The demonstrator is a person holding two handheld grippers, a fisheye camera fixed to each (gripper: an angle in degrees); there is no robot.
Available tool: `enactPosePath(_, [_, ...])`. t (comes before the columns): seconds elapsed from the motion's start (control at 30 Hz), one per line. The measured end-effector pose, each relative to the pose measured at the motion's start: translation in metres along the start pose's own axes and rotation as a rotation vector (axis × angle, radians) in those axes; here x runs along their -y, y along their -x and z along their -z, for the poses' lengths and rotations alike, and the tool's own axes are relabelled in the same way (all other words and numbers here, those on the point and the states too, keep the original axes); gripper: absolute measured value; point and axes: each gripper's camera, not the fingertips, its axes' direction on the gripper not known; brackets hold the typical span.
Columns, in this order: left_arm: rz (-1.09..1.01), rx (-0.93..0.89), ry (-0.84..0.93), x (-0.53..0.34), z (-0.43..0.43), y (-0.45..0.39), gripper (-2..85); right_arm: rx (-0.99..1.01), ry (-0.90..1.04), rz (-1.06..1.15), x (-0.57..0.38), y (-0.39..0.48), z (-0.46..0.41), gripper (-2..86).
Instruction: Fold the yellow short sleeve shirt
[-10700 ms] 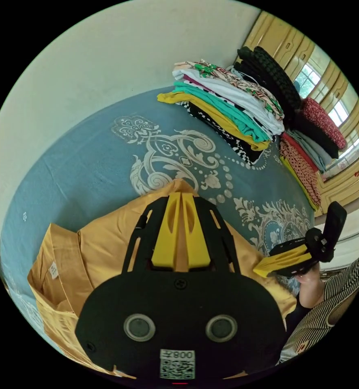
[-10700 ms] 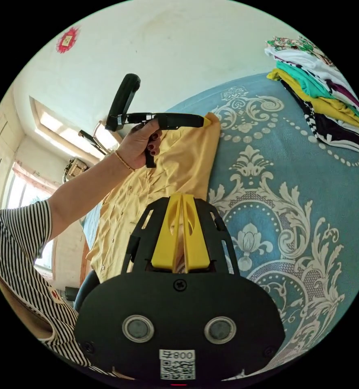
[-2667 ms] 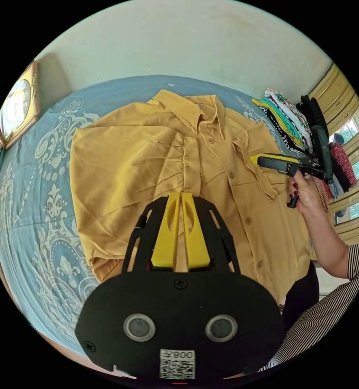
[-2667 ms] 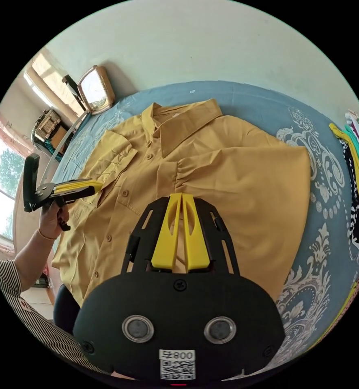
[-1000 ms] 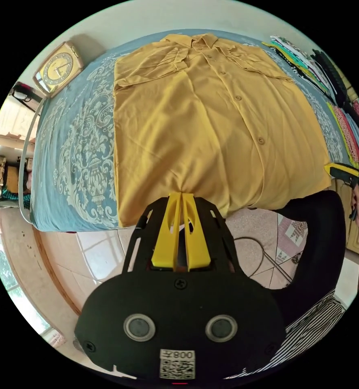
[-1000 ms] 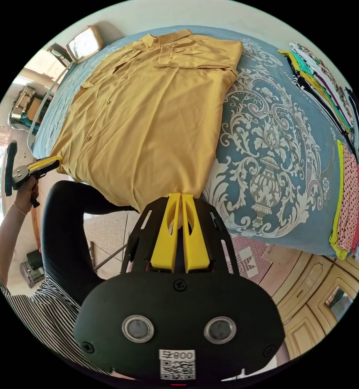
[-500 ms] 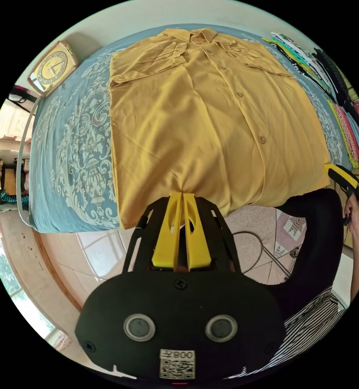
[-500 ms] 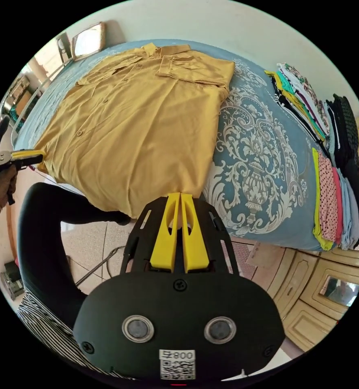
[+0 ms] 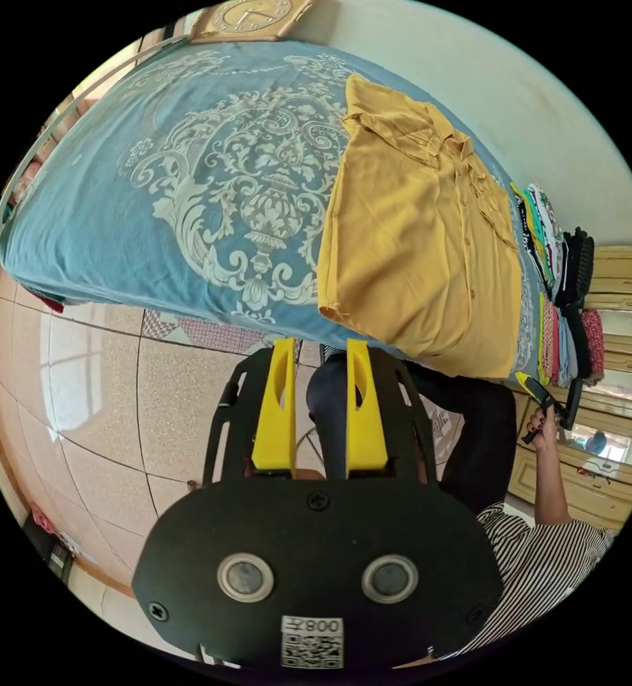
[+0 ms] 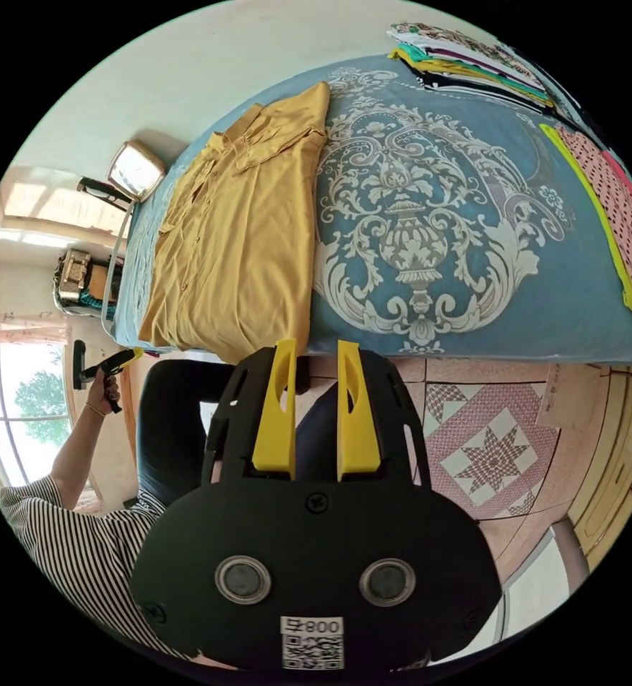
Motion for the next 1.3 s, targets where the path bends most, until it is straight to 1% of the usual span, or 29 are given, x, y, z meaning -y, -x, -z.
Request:
enactPosePath(0.07, [0.026,-0.041,-0.005,-0.001,-0.013,0.017,10.3,0.038,0.024,-0.025,-0.003,-0.015,-0.003,9.2])
enactPosePath(0.23, [0.041,-0.098,-0.029,0.002,-0.029,0.041,10.3,0.056,0.064,-0.043,-0.001,-0.032,-0.011,9.3])
enactPosePath(0.43, [0.065,-0.153,0.001,0.003,-0.059,0.072,8.7,0.128,0.098,-0.049,0.003,-0.054,-0.013,9.4])
enactPosePath(0.53, [0.070,-0.122,0.010,0.000,-0.073,0.085,7.0,0.120,0.118,-0.050,0.002,-0.063,-0.015,9.3])
enactPosePath(0.63, [0.077,-0.112,0.010,-0.006,-0.084,0.100,4.3,0.153,0.142,-0.066,0.001,-0.074,-0.022,8.9])
enactPosePath(0.7, [0.090,-0.140,0.003,-0.010,-0.091,0.111,2.9,0.156,0.149,-0.071,0.002,-0.078,-0.023,7.9])
enactPosePath(0.77, [0.100,-0.218,-0.029,-0.017,-0.099,0.124,2.0,0.147,0.160,-0.076,0.005,-0.083,-0.022,5.6])
enactPosePath(0.83, [0.104,-0.240,-0.038,-0.021,-0.105,0.131,1.6,0.150,0.168,-0.080,0.005,-0.088,-0.021,3.6])
enactPosePath(0.97, [0.083,-0.281,-0.062,-0.034,-0.112,0.145,1.1,0.222,0.145,-0.059,0.000,-0.096,-0.006,1.2])
enactPosePath(1.3, [0.038,-0.408,-0.156,-0.070,-0.116,0.168,0.8,0.341,0.082,-0.005,-0.018,-0.103,0.050,0.3])
